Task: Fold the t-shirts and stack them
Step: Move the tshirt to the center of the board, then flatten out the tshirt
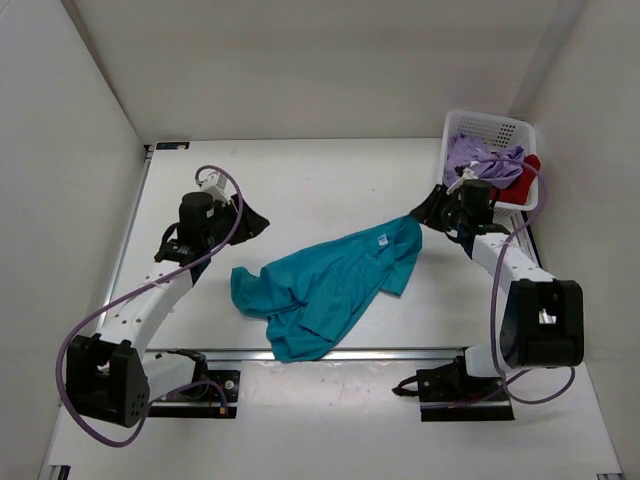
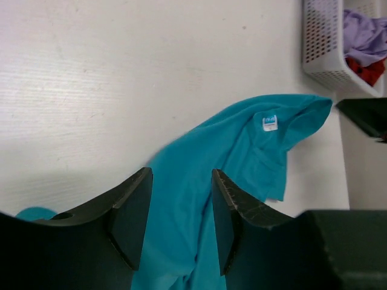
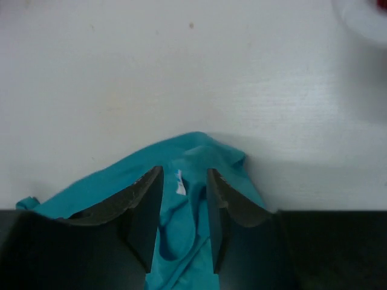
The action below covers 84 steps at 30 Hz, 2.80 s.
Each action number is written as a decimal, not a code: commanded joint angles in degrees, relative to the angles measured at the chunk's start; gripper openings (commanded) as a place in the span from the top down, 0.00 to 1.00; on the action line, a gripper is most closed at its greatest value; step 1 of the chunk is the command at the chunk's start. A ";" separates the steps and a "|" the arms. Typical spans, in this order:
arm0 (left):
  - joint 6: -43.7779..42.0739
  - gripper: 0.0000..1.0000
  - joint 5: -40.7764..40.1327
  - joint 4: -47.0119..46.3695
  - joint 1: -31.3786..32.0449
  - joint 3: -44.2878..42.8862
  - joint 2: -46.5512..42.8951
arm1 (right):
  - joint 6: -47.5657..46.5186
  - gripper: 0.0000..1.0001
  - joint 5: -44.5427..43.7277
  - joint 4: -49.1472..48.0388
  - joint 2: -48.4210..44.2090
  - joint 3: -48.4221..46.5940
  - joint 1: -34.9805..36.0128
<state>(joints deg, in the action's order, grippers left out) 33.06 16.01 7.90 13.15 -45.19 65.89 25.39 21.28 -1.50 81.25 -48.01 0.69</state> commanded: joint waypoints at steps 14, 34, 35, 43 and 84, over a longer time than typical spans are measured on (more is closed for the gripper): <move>-7.22 0.23 -14.14 17.05 6.27 8.54 -7.96 | -5.36 0.79 -18.90 9.40 -13.66 7.30 33.13; -4.06 0.45 -17.77 10.03 11.90 16.01 -7.35 | -2.80 0.51 -31.38 14.33 6.63 -3.67 64.35; -3.79 0.45 -17.86 9.94 11.90 16.18 -7.53 | -2.36 0.51 -32.60 14.42 6.72 -3.84 65.13; -3.17 0.40 -17.16 11.52 8.22 17.77 -11.39 | -1.22 0.51 -39.82 19.34 6.90 -6.22 69.62; 4.12 1.00 -8.45 1.86 3.46 14.80 -6.92 | -2.00 1.00 -33.15 13.97 -8.91 -1.62 56.10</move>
<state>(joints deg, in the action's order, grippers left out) 36.53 5.37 13.37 16.21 -23.59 58.24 26.65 -12.10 14.11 75.46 -43.66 60.71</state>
